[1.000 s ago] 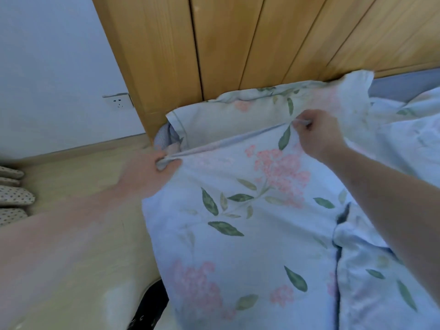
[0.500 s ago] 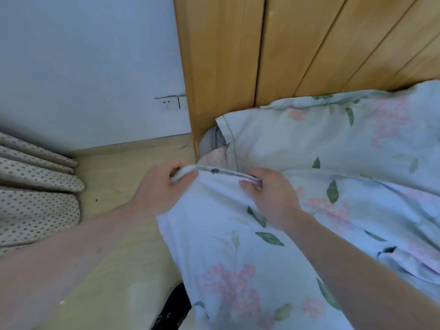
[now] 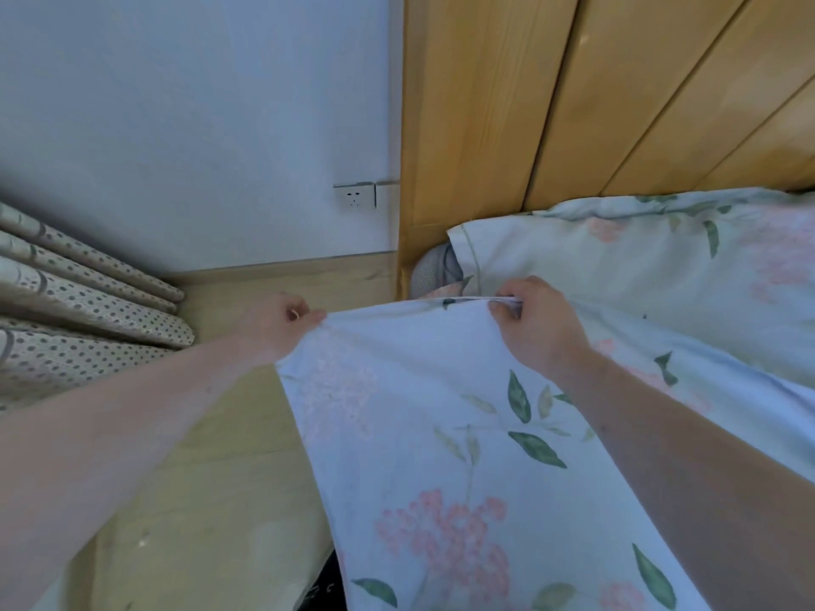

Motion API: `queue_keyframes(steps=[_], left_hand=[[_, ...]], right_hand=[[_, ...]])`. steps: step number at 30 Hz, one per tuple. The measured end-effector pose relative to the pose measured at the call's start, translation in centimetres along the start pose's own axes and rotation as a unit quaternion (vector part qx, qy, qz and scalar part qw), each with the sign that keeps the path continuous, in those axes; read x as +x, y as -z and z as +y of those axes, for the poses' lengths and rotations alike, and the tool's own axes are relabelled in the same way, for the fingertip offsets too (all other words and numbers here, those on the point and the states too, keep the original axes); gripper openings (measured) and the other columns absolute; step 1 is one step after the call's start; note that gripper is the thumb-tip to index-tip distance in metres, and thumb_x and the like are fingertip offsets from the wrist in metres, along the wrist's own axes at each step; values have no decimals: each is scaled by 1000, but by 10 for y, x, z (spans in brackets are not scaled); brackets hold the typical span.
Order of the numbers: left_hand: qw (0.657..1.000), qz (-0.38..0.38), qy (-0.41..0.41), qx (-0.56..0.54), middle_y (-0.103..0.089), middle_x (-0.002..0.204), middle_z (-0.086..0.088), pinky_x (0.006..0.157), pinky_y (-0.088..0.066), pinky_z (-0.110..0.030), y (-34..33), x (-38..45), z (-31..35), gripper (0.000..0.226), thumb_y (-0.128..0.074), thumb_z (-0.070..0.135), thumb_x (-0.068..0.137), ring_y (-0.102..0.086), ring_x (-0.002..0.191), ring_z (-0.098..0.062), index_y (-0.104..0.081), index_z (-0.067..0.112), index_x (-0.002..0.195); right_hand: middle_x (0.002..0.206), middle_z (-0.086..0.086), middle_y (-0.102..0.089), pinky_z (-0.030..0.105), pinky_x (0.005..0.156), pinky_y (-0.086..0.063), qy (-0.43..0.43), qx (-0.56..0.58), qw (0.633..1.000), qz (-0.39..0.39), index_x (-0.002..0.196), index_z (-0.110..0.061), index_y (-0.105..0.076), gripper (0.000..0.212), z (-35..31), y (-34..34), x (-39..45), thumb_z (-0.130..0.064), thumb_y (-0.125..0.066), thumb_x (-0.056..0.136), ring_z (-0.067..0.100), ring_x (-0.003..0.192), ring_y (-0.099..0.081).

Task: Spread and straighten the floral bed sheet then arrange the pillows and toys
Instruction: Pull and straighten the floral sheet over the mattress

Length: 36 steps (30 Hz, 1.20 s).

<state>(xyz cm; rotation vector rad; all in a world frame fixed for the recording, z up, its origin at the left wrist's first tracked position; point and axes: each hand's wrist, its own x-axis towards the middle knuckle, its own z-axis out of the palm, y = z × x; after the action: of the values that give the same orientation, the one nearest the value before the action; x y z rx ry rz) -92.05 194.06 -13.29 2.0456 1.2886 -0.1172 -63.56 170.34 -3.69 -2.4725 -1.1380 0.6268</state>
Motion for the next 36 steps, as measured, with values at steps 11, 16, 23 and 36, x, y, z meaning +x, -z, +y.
queue_keyframes(steps=[11,16,23,36], left_hand=[[887,-212,308,-270,-49,147,-9,98,-48,-32,-149,-150,11,61,-61,45,99,-56,117,-25,-44,14,148],[802,-333,348,-354,-45,150,-1,115,-33,-42,-189,-163,46,68,-49,70,94,-42,136,-27,-50,22,143],[827,-259,342,-363,-73,117,-13,99,-51,-38,-210,-164,36,47,-59,50,98,-65,109,-27,-71,9,117],[880,26,282,-381,-58,88,18,82,-46,-30,-174,-232,21,22,-61,29,99,-55,85,-12,-70,19,82]], right_hand=[[123,-32,-37,15,61,-46,-99,155,981,54,120,-50,-46,54,1,-86,-172,-23,-76,84,-3,94,-59],[101,-11,-52,32,56,-47,-216,119,969,27,104,-29,-62,59,32,-124,-249,-23,-96,56,13,73,-64],[94,-4,-62,36,63,-53,-292,47,952,-83,90,-31,-57,36,64,-148,-299,-43,-86,71,25,82,-69],[69,-9,-52,29,43,-42,-237,33,968,74,66,-29,-46,40,42,-125,-352,-19,-82,79,11,56,-51]])
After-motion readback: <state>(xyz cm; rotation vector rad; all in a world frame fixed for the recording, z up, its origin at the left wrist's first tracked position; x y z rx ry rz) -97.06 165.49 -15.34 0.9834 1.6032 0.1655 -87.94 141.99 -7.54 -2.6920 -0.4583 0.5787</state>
